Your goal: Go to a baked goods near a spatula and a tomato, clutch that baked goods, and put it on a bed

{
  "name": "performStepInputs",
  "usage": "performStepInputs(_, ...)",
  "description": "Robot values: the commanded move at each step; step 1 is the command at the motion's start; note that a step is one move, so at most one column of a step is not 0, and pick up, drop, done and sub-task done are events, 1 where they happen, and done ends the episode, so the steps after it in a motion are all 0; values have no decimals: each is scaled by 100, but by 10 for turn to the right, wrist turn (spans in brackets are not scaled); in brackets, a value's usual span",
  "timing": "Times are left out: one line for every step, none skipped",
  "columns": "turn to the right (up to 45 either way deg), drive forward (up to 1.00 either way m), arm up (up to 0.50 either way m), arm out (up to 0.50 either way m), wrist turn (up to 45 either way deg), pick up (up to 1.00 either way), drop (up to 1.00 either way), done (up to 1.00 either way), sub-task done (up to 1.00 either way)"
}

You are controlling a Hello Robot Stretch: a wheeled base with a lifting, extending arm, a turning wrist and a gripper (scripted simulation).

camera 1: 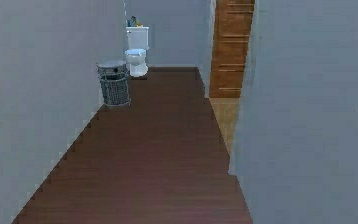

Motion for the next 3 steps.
performStepInputs(0,100,0,0,0,0,0,0,0)
performStepInputs(0,65,0,0,0,0,0,0,0)
performStepInputs(420,0,0,0,0,0,0,0,0)
